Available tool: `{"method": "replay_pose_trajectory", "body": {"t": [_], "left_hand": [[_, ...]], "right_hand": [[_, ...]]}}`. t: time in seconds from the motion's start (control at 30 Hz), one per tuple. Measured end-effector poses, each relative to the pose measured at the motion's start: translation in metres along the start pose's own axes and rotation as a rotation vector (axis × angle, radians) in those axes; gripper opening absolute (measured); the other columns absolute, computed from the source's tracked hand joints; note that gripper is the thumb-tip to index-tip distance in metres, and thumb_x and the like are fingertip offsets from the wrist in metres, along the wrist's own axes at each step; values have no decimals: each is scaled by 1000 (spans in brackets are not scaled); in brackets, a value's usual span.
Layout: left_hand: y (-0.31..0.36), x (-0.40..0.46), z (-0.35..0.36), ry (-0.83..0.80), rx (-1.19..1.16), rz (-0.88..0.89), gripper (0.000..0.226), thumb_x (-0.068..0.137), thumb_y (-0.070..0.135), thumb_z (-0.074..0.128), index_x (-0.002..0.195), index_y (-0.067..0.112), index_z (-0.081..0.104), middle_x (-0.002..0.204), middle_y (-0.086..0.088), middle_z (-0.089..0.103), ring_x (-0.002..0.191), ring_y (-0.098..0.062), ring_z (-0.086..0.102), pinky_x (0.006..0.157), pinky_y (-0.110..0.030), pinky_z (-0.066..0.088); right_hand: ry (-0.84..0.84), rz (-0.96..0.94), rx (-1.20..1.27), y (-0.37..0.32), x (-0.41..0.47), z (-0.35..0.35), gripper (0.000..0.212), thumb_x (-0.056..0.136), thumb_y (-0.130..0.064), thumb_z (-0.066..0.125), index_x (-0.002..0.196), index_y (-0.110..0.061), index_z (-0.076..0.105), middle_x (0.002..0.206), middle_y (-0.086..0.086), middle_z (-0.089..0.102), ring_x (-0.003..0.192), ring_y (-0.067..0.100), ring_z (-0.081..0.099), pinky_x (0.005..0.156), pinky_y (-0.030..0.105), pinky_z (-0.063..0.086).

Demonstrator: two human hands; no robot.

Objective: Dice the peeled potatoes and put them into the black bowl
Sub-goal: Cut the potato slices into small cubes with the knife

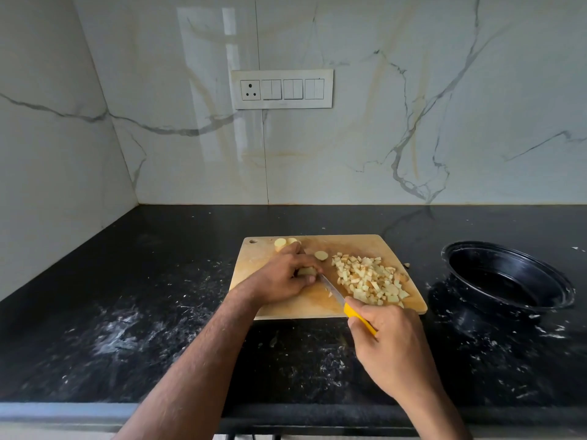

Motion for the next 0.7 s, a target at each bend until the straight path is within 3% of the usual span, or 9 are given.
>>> {"method": "replay_pose_trajectory", "body": {"t": [0.1,0.27,0.4,0.5,0.57,0.7], "left_hand": [[-4,1,-1,5,-16,-36,30,94,18,67,122,30,69,102,16,43,98,-5,45,92,-20,37],[-6,0,-4,35,-80,-51,35,91,16,71,122,32,67,107,14,49,95,2,51,83,-7,37],[-5,-2,-11,96,-157,-52,53,84,14,78,130,33,58,111,3,62,92,-6,56,77,-16,47],[-6,-4,-14,130,-171,-72,55,80,14,82,126,34,60,98,0,64,87,-12,59,77,-22,52],[-7,-5,-19,171,-169,-100,51,78,14,84,121,30,63,93,1,65,84,-11,60,74,-17,51],[-8,-7,-26,213,-147,-149,49,71,18,90,116,22,68,90,6,67,79,-4,61,68,-10,47]], "right_hand": [[46,-13,20,-3,0,-4,29,89,-21,69,118,-21,74,75,-11,74,47,5,56,40,19,44],[51,-30,-13,-11,-2,-6,29,88,-17,71,117,-18,74,70,-8,73,52,6,56,38,8,32],[16,-28,-73,-12,0,0,36,91,-22,67,126,-20,69,77,-6,75,43,5,42,44,8,28],[-14,-49,-117,-14,2,6,40,90,-22,67,130,-19,67,66,-6,70,46,5,40,49,25,47],[-56,-74,-156,-18,3,12,41,92,-25,64,133,-20,65,58,-6,63,45,7,39,52,31,54],[-112,-131,-220,-25,2,22,42,96,-31,57,137,-25,60,58,-8,61,45,8,40,54,22,47]]}}
Point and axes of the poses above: each hand's wrist, its own x-axis towards the middle knuckle, its own z-axis out of the palm, y = z × x, the point moved 10 cm from there along x, towards the middle knuckle
